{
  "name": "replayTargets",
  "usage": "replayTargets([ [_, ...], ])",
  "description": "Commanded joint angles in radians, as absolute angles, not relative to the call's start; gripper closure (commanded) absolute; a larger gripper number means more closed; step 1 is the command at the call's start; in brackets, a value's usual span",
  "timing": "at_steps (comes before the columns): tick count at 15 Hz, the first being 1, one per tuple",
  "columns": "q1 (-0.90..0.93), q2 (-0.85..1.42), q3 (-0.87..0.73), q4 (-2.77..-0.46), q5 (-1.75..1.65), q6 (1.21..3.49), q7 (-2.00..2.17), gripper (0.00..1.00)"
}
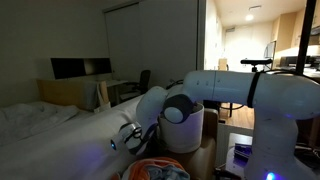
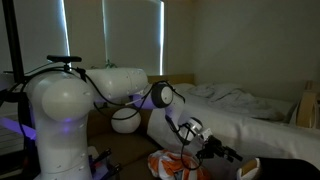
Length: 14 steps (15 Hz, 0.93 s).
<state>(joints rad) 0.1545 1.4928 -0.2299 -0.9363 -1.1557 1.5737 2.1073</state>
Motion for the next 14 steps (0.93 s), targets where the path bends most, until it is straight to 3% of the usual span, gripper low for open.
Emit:
replayTargets([
  [1, 0.140, 1.493, -0.219, -0.947, -1.188, 1.611, 2.077, 0.00],
  [14, 0.129, 1.493, -0.196, -0.940, -1.157, 1.609, 2.028, 0.00],
])
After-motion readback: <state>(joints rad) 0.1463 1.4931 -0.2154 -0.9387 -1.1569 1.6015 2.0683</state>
